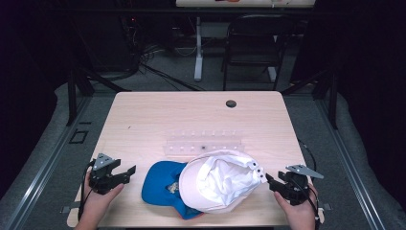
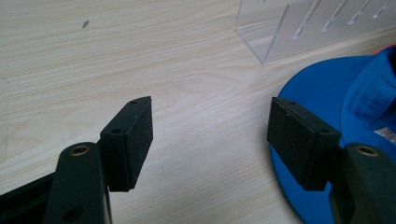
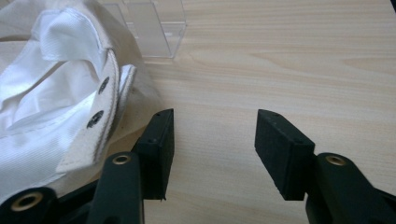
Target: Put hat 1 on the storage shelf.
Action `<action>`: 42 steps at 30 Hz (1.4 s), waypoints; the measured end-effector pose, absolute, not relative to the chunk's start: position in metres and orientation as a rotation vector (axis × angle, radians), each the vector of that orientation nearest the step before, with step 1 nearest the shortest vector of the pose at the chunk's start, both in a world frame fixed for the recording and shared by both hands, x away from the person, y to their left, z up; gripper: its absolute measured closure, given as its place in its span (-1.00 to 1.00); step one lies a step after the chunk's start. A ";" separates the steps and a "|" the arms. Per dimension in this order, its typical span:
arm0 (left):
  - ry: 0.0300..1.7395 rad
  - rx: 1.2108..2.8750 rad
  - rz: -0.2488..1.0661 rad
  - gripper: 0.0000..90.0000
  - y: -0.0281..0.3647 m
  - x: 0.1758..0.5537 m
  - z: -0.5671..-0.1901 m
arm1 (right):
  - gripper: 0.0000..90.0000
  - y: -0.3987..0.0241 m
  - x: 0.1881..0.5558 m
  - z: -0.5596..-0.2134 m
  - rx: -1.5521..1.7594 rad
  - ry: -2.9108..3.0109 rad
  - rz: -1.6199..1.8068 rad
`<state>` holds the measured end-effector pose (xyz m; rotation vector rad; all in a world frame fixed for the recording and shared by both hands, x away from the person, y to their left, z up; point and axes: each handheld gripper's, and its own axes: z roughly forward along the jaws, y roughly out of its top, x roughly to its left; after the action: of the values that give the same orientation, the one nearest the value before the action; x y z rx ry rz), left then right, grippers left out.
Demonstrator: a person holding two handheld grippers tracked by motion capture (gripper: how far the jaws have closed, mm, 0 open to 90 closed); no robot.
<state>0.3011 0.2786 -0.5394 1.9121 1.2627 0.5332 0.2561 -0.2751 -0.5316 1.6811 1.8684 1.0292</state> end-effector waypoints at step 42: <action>1.241 1.929 0.550 -0.29 0.271 0.298 -0.535 | 0.07 -0.270 0.254 -0.527 1.624 1.882 1.043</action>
<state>0.2978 0.2713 -0.5346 1.9287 1.2413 0.5503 0.2539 -0.2704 -0.5274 1.6239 1.8822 1.0427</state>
